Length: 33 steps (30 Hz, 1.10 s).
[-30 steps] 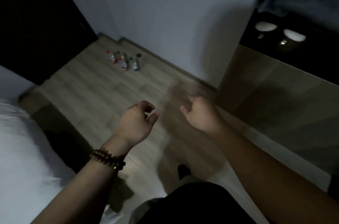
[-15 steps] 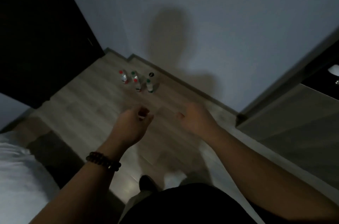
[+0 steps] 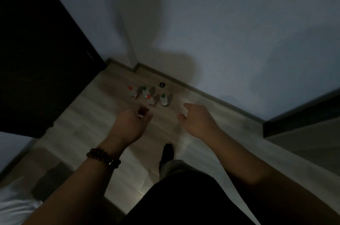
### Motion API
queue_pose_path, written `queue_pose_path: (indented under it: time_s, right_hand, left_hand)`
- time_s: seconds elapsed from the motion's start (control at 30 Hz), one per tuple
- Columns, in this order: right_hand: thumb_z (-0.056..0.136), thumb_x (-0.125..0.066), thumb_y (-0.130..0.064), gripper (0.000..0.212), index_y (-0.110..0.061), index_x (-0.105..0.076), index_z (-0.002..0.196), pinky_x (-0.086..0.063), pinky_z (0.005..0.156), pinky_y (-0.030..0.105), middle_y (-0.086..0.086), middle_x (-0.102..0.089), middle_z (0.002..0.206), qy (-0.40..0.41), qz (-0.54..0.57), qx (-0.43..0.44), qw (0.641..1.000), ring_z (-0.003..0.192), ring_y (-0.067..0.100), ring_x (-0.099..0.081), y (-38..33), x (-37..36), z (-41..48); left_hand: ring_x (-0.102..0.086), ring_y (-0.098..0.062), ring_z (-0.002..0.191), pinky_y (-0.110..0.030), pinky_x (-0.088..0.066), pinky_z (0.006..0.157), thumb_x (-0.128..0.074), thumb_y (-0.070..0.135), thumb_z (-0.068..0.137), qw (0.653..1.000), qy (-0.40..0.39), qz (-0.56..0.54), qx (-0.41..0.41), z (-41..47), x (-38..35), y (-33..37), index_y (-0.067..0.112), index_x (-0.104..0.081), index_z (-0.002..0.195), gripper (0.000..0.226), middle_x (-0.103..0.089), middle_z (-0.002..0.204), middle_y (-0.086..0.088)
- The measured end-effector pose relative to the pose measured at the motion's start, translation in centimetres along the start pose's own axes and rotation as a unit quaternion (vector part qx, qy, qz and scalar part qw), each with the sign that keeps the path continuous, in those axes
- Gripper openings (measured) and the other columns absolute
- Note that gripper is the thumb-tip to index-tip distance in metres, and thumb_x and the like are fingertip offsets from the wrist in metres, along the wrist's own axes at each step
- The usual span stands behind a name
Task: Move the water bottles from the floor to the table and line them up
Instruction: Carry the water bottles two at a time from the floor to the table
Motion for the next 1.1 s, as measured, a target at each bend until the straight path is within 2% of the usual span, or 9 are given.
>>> queue_pose_path:
  time_s: [0.2, 0.3, 0.37, 0.43, 0.57, 0.67, 0.8, 0.93, 1.1]
  right_hand:
    - [0.103, -0.056, -0.037, 0.040, -0.007, -0.063, 0.129, -0.049, 0.088, 0.031, 0.010, -0.069, 0.124, 0.002, 0.022, 0.003, 1.000, 0.108, 0.022, -0.066, -5.1, -0.2, 10.3]
    - [0.103, -0.055, -0.031, 0.019, -0.018, -0.068, 0.096, -0.042, 0.063, 0.023, 0.003, -0.070, 0.093, -0.018, 0.030, -0.007, 0.999, 0.073, 0.011, -0.060, -6.4, -1.3, 14.4]
    - [0.102, -0.056, -0.027, 0.026, -0.020, -0.060, 0.078, -0.040, 0.061, 0.026, 0.001, -0.064, 0.078, -0.023, 0.041, -0.018, 0.999, 0.065, 0.014, -0.056, -6.7, -2.6, 16.8]
    - [0.102, -0.056, -0.032, 0.021, -0.015, -0.067, 0.098, -0.043, 0.071, 0.027, 0.005, -0.068, 0.096, -0.036, 0.031, -0.045, 0.998, 0.082, 0.017, -0.063, -6.4, -4.6, 19.0]
    - [0.102, -0.057, -0.040, 0.045, -0.007, -0.061, 0.132, -0.038, 0.086, 0.028, 0.013, -0.064, 0.132, -0.051, 0.029, -0.110, 0.992, 0.118, 0.026, -0.060, -3.2, -10.8, 24.1]
    - [0.100, -0.058, -0.044, 0.048, -0.009, -0.061, 0.133, -0.041, 0.089, 0.031, 0.013, -0.062, 0.135, -0.047, 0.039, -0.155, 0.986, 0.117, 0.026, -0.060, 0.9, -16.7, 29.2]
    - [0.097, -0.064, -0.046, 0.048, -0.011, -0.062, 0.129, -0.043, 0.074, 0.024, 0.010, -0.067, 0.126, -0.025, 0.081, -0.222, 0.971, 0.086, 0.012, -0.058, 7.2, -24.7, 36.3]
    - [0.092, -0.068, -0.052, 0.074, -0.015, -0.044, 0.152, -0.048, 0.103, 0.040, 0.010, -0.057, 0.145, -0.014, 0.109, -0.262, 0.959, 0.124, 0.025, -0.060, 13.0, -31.9, 43.8]
    - [0.090, -0.072, -0.050, 0.085, -0.017, -0.032, 0.158, -0.040, 0.113, 0.045, 0.011, -0.044, 0.158, 0.010, 0.114, -0.238, 0.964, 0.140, 0.030, -0.048, 17.9, -38.8, 52.9]
  left_hand:
    - [-0.054, 0.007, 0.079, -0.011, -0.038, 0.064, -0.063, 0.045, 0.096, 0.999, -0.020, 0.037, 0.023, 8.2, 5.1, -3.5, 0.024, -0.065, 0.118, 0.030, -0.063, 0.103, 0.015]
    - [-0.051, 0.011, 0.079, -0.012, -0.036, 0.063, -0.063, 0.046, 0.096, 0.998, -0.012, 0.036, 0.059, 12.4, 6.9, -5.9, 0.029, -0.064, 0.116, 0.026, -0.060, 0.101, 0.018]
    - [-0.051, 0.011, 0.080, -0.011, -0.035, 0.063, -0.063, 0.045, 0.096, 0.997, -0.019, 0.022, 0.068, 14.9, 6.8, -7.3, 0.029, -0.064, 0.114, 0.024, -0.060, 0.100, 0.018]
    - [-0.052, 0.010, 0.079, -0.009, -0.035, 0.064, -0.065, 0.043, 0.096, 0.998, -0.035, 0.003, 0.061, 17.6, 5.5, -8.7, 0.028, -0.065, 0.112, 0.022, -0.059, 0.097, 0.019]
    - [-0.060, -0.006, 0.088, -0.021, -0.044, 0.072, -0.067, 0.037, 0.096, 0.994, -0.074, -0.035, 0.067, 23.6, -0.2, -12.7, 0.023, -0.067, 0.110, 0.020, -0.062, 0.096, 0.014]
    - [-0.061, -0.014, 0.098, -0.029, -0.047, 0.083, -0.068, 0.033, 0.096, 0.990, -0.104, -0.056, 0.079, 29.4, -6.0, -17.2, 0.016, -0.068, 0.114, 0.025, -0.066, 0.105, 0.004]
    - [-0.063, -0.016, 0.097, -0.032, -0.050, 0.084, -0.070, 0.034, 0.094, 0.989, -0.100, -0.066, 0.082, 37.0, -13.0, -23.9, 0.023, -0.067, 0.102, 0.014, -0.066, 0.095, 0.010]
    - [-0.061, -0.013, 0.098, -0.028, -0.044, 0.080, -0.070, 0.038, 0.093, 0.992, -0.093, -0.061, 0.057, 43.6, -19.7, -29.2, 0.020, -0.067, 0.107, 0.022, -0.064, 0.099, 0.009]
    - [-0.061, -0.016, 0.104, -0.029, -0.044, 0.084, -0.067, 0.039, 0.093, 0.994, -0.090, -0.048, 0.035, 50.3, -26.5, -33.3, 0.017, -0.064, 0.118, 0.033, -0.065, 0.112, 0.002]
Point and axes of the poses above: each hand's wrist, its own z-axis towards the middle knuckle, its own x-axis out of the back of the hand, y = z × x, the point moved 3 cm from there along z, towards the middle knuckle
